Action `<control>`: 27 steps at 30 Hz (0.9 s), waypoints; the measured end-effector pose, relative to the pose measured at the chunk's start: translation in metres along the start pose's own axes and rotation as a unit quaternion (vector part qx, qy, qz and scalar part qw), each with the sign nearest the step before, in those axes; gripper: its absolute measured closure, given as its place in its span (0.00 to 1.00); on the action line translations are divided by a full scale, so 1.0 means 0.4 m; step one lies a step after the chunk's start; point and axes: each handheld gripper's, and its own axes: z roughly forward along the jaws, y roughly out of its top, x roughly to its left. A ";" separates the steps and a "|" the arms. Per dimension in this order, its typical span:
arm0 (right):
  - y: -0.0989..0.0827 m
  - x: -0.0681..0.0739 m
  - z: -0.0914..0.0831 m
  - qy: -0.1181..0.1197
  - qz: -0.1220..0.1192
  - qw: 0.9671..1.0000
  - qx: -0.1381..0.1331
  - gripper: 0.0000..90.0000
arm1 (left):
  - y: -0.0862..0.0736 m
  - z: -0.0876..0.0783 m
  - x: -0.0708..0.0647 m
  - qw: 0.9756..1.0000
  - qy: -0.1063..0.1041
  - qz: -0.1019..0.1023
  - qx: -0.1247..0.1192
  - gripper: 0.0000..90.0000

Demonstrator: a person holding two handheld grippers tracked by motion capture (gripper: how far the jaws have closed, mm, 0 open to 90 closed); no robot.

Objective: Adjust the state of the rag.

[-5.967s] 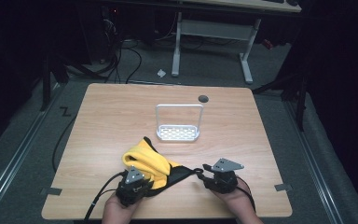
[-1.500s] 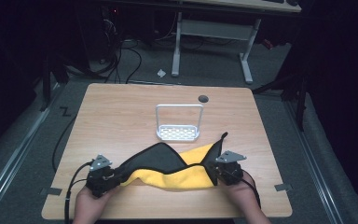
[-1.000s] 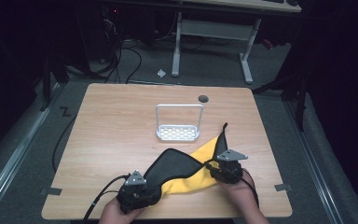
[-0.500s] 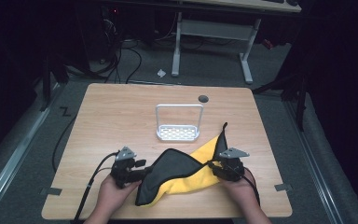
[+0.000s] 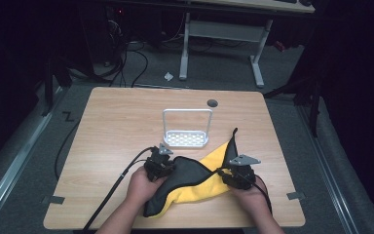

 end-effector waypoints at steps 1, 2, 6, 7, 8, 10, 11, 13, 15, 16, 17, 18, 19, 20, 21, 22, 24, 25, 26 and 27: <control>0.000 0.000 0.000 0.001 0.002 1.000 0.001 0.61 | -0.003 0.000 -0.002 1.000 -0.001 -0.002 -0.002 0.94; 0.000 -0.001 0.000 0.002 0.004 1.000 0.002 0.61 | -0.005 -0.003 0.000 1.000 -0.002 -0.005 -0.003 0.95; 0.000 0.000 0.002 0.002 0.004 1.000 0.002 0.61 | -0.025 -0.035 0.034 0.999 0.015 -0.031 -0.029 0.95; 0.000 0.001 0.003 0.004 0.003 1.000 0.001 0.61 | -0.032 -0.047 0.045 0.998 0.019 -0.041 -0.039 0.95; 0.000 0.002 0.003 0.006 0.002 1.000 0.002 0.61 | -0.038 -0.059 0.055 0.998 0.027 -0.046 -0.045 0.95; 0.000 0.005 0.007 0.008 -0.002 1.000 0.005 0.62 | -0.055 -0.082 0.077 0.996 0.046 -0.055 -0.053 0.95; -0.001 0.009 0.010 0.003 -0.008 1.000 0.012 0.62 | -0.064 -0.093 0.091 0.995 0.051 -0.064 -0.056 0.95; -0.003 0.009 0.016 0.008 -0.011 1.000 0.014 0.62 | -0.075 -0.104 0.109 0.994 0.055 -0.074 -0.059 0.95; -0.003 0.009 0.017 0.008 -0.011 1.000 0.014 0.62 | -0.106 -0.138 0.164 0.987 0.068 -0.123 -0.078 0.95; -0.003 0.010 0.017 0.008 -0.010 1.000 0.015 0.62 | -0.115 -0.148 0.179 0.984 0.073 -0.135 -0.085 0.95; -0.003 0.010 0.018 0.007 -0.010 1.000 0.015 0.62 | -0.115 -0.148 0.179 0.984 0.073 -0.135 -0.085 0.95; -0.003 0.010 0.018 0.007 -0.009 1.000 0.015 0.62 | -0.130 -0.165 0.207 0.980 0.086 -0.151 -0.094 0.95; -0.003 0.009 0.018 0.008 -0.009 1.000 0.015 0.62 | -0.137 -0.173 0.220 0.978 0.095 -0.158 -0.094 0.95; -0.003 0.009 0.018 0.008 -0.009 1.000 0.015 0.62 | -0.137 -0.173 0.220 0.978 0.095 -0.158 -0.094 0.95; -0.003 0.009 0.018 0.007 -0.009 1.000 0.015 0.62 | -0.144 -0.178 0.234 0.976 0.102 -0.165 -0.094 0.95; -0.003 0.009 0.019 0.007 -0.010 1.000 0.014 0.62 | -0.158 -0.185 0.255 0.974 0.112 -0.177 -0.090 0.95; -0.003 0.008 0.019 0.007 -0.010 1.000 0.014 0.62 | -0.167 -0.184 0.265 0.973 0.127 -0.177 -0.081 0.93; -0.003 0.007 0.020 0.007 -0.009 1.000 0.015 0.62 | -0.171 -0.184 0.269 0.971 0.131 -0.182 -0.079 0.91; -0.003 0.007 0.020 0.007 -0.009 1.000 0.015 0.62 | -0.171 -0.184 0.269 0.971 0.131 -0.182 -0.079 0.87; -0.003 0.007 0.020 0.008 -0.008 1.000 0.014 0.62 | -0.174 -0.186 0.272 0.970 0.132 -0.189 -0.077 0.87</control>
